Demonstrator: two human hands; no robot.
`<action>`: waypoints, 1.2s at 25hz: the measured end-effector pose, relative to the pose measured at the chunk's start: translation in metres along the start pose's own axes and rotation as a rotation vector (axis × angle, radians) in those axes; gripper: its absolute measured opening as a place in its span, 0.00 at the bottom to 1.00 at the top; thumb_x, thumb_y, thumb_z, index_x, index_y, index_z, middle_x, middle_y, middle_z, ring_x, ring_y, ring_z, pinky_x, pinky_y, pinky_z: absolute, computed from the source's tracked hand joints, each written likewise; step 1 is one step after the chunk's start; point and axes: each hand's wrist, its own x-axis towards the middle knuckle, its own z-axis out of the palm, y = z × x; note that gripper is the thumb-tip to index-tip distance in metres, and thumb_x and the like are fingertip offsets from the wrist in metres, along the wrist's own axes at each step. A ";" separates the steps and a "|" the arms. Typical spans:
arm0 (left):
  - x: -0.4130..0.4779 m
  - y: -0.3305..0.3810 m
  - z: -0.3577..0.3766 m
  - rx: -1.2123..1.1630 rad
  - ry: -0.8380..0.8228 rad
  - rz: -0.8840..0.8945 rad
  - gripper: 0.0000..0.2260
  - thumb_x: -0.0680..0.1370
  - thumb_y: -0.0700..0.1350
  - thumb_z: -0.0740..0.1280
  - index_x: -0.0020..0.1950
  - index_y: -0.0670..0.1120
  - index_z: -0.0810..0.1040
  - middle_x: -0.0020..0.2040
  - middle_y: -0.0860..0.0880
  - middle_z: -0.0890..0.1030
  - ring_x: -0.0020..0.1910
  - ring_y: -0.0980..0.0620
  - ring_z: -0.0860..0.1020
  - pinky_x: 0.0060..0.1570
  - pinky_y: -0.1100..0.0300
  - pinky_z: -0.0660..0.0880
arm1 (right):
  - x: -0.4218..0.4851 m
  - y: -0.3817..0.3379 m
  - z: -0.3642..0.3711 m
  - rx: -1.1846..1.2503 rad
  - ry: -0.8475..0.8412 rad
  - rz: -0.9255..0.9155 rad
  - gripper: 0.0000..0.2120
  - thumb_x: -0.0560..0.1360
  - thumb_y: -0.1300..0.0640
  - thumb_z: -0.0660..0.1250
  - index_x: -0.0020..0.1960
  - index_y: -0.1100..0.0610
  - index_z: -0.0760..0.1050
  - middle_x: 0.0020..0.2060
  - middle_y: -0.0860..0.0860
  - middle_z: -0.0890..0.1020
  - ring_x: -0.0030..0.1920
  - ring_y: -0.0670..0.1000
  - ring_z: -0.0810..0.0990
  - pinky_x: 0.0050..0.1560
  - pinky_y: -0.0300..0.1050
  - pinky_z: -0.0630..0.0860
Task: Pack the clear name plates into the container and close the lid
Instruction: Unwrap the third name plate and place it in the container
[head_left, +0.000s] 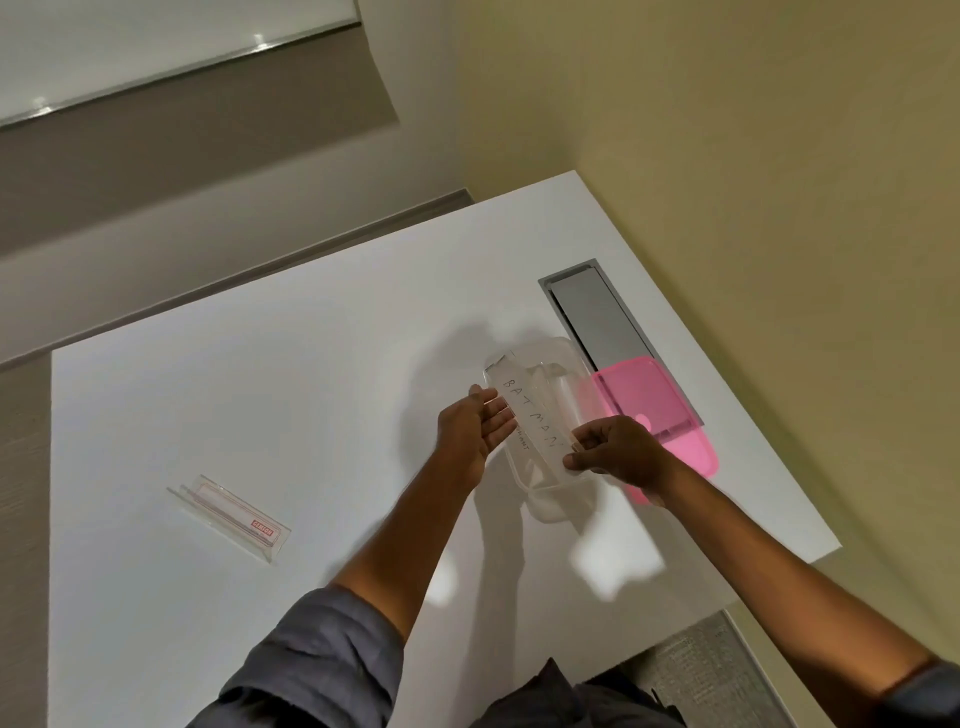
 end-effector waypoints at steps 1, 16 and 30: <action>0.000 -0.004 0.006 0.012 -0.019 -0.017 0.18 0.89 0.49 0.61 0.70 0.37 0.78 0.63 0.37 0.86 0.58 0.39 0.88 0.60 0.45 0.86 | 0.001 0.001 -0.002 0.005 0.016 -0.004 0.11 0.72 0.63 0.80 0.51 0.67 0.84 0.50 0.55 0.89 0.52 0.58 0.89 0.56 0.53 0.87; 0.013 -0.037 0.051 0.184 -0.071 -0.203 0.39 0.86 0.68 0.52 0.81 0.36 0.68 0.72 0.35 0.80 0.68 0.37 0.83 0.63 0.44 0.83 | 0.039 0.001 0.017 -0.313 0.252 0.135 0.13 0.72 0.60 0.79 0.51 0.63 0.79 0.52 0.57 0.86 0.46 0.58 0.85 0.49 0.48 0.87; 0.035 -0.058 0.052 0.219 -0.075 -0.302 0.34 0.79 0.76 0.51 0.41 0.46 0.74 0.30 0.50 0.64 0.27 0.54 0.64 0.42 0.58 0.78 | 0.056 0.004 0.033 -0.584 0.224 0.091 0.03 0.79 0.63 0.69 0.49 0.61 0.77 0.48 0.59 0.86 0.45 0.59 0.87 0.46 0.49 0.87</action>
